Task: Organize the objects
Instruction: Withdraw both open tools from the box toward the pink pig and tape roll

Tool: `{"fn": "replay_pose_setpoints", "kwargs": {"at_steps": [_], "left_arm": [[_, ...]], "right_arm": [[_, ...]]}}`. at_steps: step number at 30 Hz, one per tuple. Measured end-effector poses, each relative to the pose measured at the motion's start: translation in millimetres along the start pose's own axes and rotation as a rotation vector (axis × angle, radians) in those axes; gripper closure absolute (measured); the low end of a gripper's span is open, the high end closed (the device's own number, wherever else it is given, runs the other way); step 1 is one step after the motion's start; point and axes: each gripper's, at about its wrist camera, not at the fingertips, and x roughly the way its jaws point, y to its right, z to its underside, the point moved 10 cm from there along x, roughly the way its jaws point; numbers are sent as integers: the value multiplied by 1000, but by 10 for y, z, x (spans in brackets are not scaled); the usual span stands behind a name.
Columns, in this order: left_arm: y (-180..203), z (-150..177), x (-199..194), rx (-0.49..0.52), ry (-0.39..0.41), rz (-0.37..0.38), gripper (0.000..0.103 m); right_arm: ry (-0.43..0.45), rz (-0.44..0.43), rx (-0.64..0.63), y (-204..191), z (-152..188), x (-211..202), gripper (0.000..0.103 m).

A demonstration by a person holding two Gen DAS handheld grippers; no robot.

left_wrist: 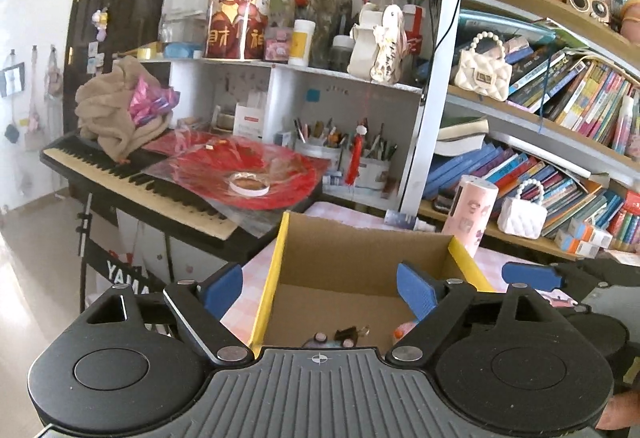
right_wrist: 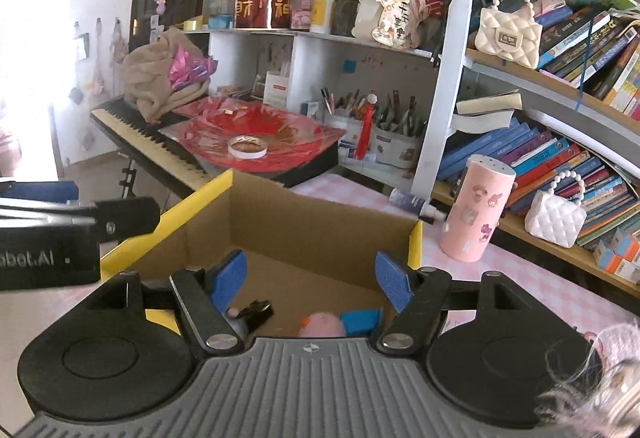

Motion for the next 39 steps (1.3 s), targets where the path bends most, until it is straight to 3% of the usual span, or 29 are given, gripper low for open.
{"fn": "replay_pose_setpoints", "kwargs": {"at_steps": [12, 19, 39], "left_arm": [[-257, 547, -370, 5, -106, -57, 12], [-301, 820, -573, 6, -159, -63, 12], [-64, 1326, -915, 51, -266, 9, 10]], "right_arm": [[-135, 47, 61, -341, 672, -358, 33], [-168, 76, 93, -460, 991, -619, 33], [-247, 180, 189, -370, 1535, -1147, 32]]}}
